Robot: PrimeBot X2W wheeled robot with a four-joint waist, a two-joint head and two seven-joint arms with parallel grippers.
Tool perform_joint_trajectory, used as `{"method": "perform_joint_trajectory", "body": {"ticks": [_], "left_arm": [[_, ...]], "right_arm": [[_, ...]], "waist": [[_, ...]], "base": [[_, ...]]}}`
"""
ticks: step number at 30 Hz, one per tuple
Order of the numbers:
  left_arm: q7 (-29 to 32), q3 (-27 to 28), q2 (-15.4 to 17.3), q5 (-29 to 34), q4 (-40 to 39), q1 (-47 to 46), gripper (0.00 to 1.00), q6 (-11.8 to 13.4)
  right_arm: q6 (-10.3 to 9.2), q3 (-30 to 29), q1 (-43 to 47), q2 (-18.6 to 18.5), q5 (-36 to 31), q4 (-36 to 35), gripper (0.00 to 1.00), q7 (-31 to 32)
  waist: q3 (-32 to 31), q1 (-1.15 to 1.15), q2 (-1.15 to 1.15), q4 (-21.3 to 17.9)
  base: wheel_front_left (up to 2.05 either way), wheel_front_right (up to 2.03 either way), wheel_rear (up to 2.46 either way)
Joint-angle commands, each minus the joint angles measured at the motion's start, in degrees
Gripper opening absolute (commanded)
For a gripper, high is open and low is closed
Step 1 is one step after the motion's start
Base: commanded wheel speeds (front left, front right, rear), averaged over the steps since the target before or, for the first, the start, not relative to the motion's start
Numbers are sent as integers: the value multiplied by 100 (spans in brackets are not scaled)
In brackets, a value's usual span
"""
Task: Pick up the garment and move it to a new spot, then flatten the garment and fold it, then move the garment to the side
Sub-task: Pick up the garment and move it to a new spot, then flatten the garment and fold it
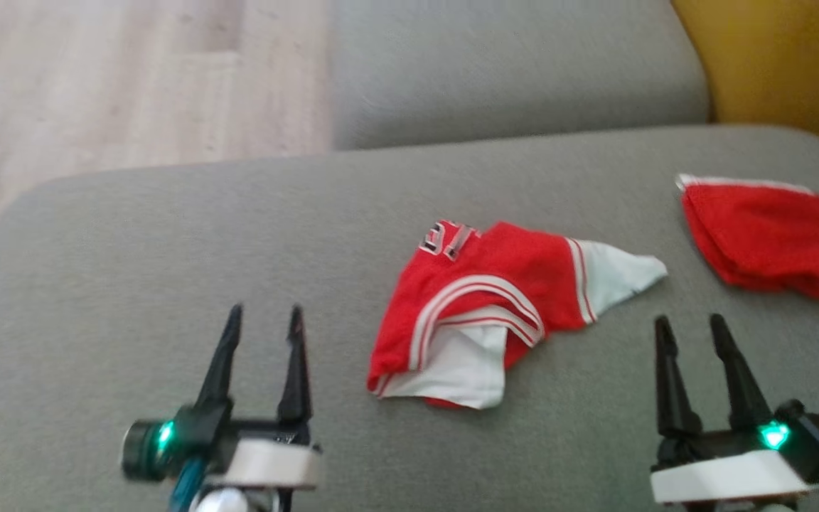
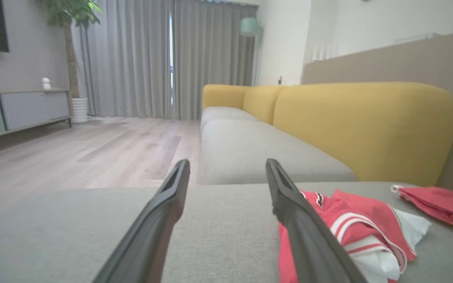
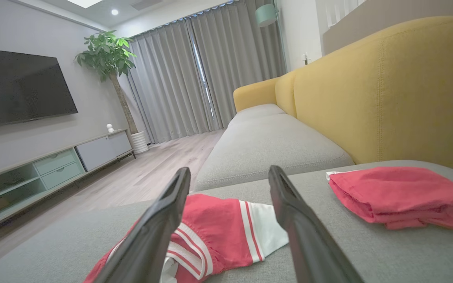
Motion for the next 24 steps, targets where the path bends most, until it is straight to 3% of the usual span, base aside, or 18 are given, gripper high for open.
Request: {"method": "perform_joint_trajectory", "body": {"ticks": [1,11,24], "left_arm": [[-53,267,20,65,-293,-110,100,33],[-54,850,-132,736,-1267,1304,100,-48],[-54,1091,-312,1091,-1350,1625,100,-349]], "right_arm": [[40,71,-100,-31,-41,-150,100,-36],[40,-134,385,-31,-122,-55,100,-36],[40,-43,480,-30,-103,-51,100,-36]], "waist": [[-249,1,0,269],[-462,1,0,598],[-472,1,0,667]], "base": [[0,0,0],[0,0,0],[0,0,0]]}}
